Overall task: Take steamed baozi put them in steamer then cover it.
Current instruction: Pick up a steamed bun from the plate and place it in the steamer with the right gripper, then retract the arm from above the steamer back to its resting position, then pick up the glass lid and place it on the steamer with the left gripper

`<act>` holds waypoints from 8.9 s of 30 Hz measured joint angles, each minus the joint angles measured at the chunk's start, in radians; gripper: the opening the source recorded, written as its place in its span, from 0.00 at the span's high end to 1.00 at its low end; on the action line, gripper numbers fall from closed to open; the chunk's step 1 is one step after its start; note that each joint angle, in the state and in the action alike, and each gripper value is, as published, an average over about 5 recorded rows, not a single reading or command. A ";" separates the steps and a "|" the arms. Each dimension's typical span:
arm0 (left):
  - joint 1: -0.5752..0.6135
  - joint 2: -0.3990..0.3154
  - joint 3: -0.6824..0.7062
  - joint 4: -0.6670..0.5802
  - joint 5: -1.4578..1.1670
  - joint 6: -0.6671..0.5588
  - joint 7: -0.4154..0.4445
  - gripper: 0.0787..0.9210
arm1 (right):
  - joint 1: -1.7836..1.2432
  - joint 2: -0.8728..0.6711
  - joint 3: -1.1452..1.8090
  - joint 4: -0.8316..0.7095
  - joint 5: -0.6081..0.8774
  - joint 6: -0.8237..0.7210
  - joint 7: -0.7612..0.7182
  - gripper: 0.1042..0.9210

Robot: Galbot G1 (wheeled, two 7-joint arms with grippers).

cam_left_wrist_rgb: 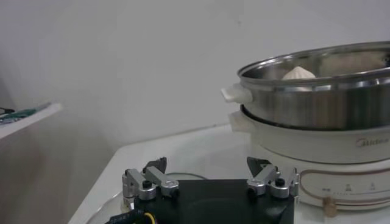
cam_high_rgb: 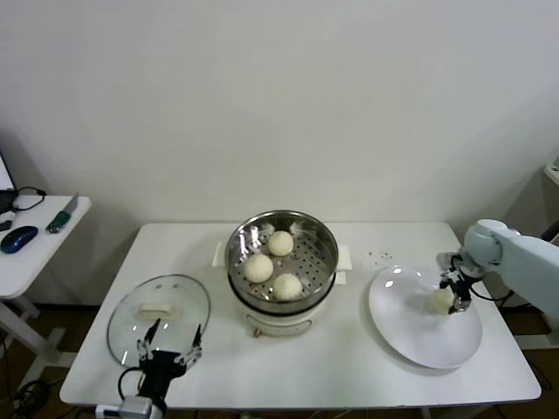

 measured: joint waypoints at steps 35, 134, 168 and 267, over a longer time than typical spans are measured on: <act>-0.016 0.048 -0.002 -0.054 -0.032 0.011 0.020 0.12 | 0.661 0.529 -0.564 0.093 0.873 -0.218 0.147 0.33; -0.084 0.147 -0.026 -0.004 0.945 0.044 -0.019 0.12 | -1.290 0.243 1.502 0.742 0.536 0.148 0.895 0.12; -0.351 0.153 -0.004 0.458 1.437 0.005 -0.056 0.12 | -1.571 0.509 1.780 0.732 0.375 0.197 0.849 0.12; -0.731 0.392 0.591 0.082 1.202 0.619 0.158 0.92 | -1.410 0.467 1.690 0.591 0.198 0.166 0.872 0.12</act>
